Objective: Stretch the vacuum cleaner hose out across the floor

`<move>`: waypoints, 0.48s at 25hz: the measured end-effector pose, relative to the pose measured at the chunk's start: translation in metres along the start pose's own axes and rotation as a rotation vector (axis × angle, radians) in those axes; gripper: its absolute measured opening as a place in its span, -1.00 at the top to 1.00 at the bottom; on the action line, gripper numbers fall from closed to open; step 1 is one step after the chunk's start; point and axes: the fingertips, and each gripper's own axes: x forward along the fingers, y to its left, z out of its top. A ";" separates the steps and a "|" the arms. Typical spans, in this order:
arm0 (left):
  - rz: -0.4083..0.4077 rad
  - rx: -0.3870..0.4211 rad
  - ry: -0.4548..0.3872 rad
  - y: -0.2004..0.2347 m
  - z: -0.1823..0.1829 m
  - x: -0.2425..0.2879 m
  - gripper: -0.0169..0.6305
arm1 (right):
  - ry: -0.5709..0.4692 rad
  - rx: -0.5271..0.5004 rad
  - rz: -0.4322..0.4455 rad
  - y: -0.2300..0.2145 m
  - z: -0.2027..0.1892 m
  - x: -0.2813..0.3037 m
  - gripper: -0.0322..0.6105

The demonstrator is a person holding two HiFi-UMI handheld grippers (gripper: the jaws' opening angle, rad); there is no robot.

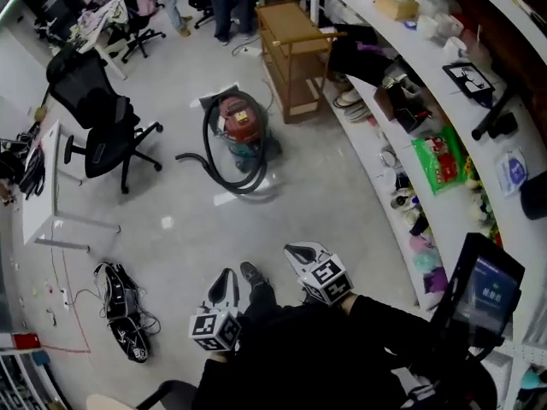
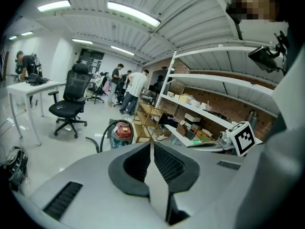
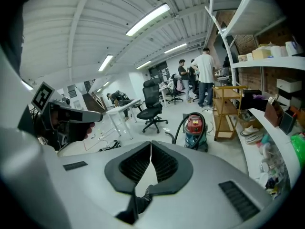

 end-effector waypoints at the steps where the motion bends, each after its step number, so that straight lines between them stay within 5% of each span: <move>1: -0.025 0.008 0.008 0.000 0.003 0.012 0.88 | 0.002 0.006 -0.018 -0.008 0.003 0.003 0.85; 5: -0.135 0.042 0.029 0.013 0.024 0.056 0.88 | 0.007 0.032 -0.097 -0.031 0.021 0.028 0.85; 12: -0.274 0.104 0.009 0.097 0.105 0.103 0.88 | -0.041 0.027 -0.191 -0.025 0.101 0.111 0.85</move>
